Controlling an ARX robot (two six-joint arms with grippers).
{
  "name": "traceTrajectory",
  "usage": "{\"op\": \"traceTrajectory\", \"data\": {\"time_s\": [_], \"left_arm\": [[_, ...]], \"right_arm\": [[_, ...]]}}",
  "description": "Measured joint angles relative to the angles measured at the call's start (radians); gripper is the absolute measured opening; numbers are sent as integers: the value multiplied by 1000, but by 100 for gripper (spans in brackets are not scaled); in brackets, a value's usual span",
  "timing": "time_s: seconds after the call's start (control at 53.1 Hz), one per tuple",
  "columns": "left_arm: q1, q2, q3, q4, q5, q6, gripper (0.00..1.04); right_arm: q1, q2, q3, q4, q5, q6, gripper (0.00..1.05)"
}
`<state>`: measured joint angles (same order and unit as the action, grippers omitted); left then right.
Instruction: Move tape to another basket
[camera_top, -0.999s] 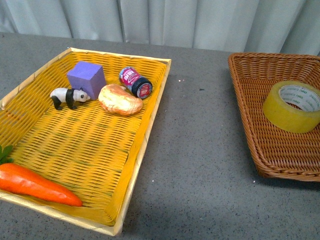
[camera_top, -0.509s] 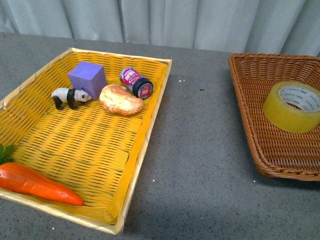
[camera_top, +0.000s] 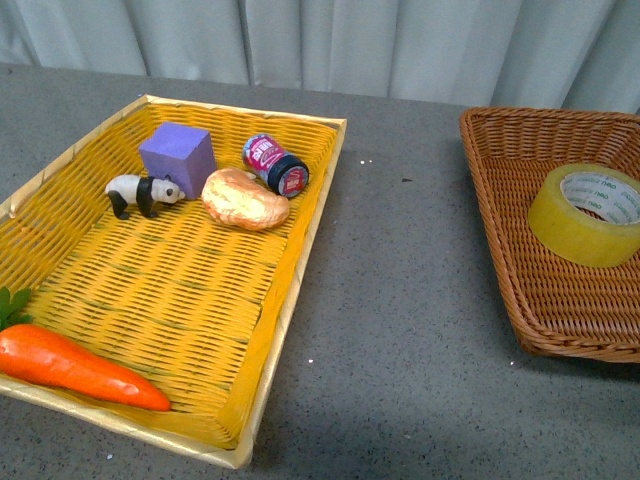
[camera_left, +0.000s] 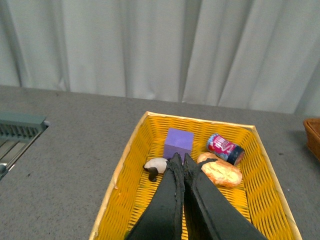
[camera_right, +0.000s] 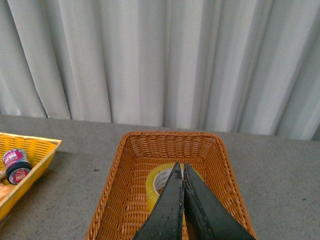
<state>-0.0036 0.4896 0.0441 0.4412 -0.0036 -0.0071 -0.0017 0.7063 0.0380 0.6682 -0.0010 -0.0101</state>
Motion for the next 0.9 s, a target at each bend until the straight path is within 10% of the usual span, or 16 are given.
{"op": "traceTrajectory", "data": {"time_s": [0.904], "left_arm": [[2,-327,-24,-274,3,0,4]], "right_arm": [[0,-459,-34,-417,0,0,1]]}}
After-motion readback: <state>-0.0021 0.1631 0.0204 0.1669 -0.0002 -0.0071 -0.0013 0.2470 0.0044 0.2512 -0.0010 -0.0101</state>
